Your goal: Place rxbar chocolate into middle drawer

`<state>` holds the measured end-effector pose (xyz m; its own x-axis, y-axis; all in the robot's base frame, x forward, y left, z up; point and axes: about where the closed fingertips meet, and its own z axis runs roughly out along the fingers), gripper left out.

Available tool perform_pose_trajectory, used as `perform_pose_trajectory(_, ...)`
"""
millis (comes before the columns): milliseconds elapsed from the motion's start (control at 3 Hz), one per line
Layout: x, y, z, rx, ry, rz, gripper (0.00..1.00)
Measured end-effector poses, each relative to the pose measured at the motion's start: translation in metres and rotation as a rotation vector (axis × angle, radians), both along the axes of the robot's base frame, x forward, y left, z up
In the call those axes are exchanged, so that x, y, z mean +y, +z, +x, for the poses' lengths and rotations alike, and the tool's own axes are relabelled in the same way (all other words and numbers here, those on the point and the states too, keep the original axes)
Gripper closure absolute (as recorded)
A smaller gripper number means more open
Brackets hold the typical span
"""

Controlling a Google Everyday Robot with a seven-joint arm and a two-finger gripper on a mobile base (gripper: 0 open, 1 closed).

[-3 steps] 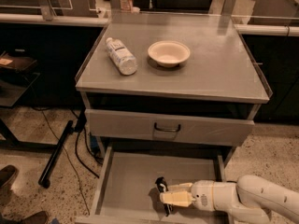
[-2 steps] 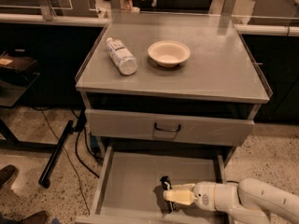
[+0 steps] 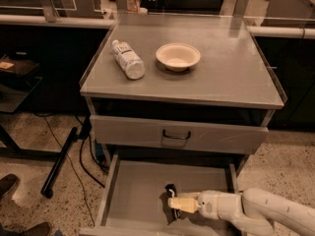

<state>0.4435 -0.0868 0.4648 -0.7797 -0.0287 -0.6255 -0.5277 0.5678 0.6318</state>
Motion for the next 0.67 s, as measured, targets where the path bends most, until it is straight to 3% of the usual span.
perform_pose_trajectory(667, 0.014, -0.030, 0.024, 0.011, -0.018, -0.046, 1.00)
